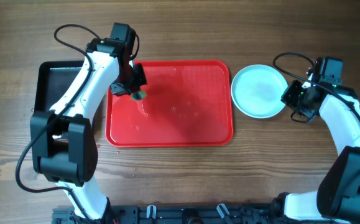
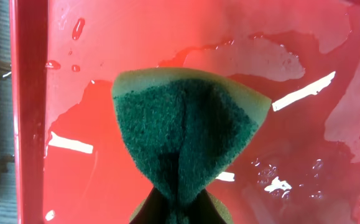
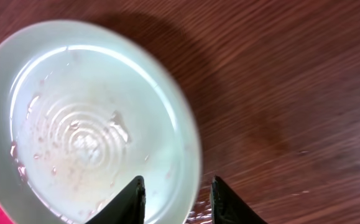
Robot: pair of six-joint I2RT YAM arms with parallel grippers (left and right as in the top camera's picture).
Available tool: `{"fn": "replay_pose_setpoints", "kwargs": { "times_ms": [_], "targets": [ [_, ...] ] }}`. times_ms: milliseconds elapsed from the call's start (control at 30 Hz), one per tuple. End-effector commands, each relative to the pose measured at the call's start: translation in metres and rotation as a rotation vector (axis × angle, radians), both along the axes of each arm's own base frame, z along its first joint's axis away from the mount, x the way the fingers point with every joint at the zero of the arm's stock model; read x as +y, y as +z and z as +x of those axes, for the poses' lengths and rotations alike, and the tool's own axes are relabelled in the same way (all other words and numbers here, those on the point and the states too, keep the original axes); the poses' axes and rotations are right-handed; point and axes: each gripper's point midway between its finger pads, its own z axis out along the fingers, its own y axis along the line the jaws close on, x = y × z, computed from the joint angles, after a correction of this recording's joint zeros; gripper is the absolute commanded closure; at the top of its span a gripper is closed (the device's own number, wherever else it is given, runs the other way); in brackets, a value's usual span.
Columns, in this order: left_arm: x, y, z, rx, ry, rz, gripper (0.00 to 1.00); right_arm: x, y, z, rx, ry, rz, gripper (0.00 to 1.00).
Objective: Clean dirty plates on tray and stack at the side
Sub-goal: 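Place the plate onto the stack right of the tray, release, then put the sponge into the black tray with the left gripper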
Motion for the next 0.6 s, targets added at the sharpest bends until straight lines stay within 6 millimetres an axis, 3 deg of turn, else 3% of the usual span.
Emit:
{"fn": "replay_pose_setpoints", "kwargs": {
  "times_ms": [0,133,233,300,567],
  "targets": [
    [0.016,0.021,0.007,-0.01,0.036,-0.004,0.96,0.03,0.021,0.014,-0.07,0.145,0.126,0.6],
    [0.046,0.048,0.012,-0.053,0.058,0.019,0.96,0.058,0.071,0.026,-0.167,0.299,0.094,0.58],
    [0.079,0.05,0.008,-0.039,0.121,0.08,0.96,0.09,0.1,0.031,-0.234,0.413,0.066,0.54],
    [0.111,0.049,0.003,-0.021,0.191,0.128,0.96,0.122,0.098,0.027,-0.228,0.496,0.051,0.48],
    [0.178,0.034,0.004,-0.005,0.358,0.178,0.96,0.164,0.079,0.019,-0.17,0.609,0.027,0.45]
  ]
}}
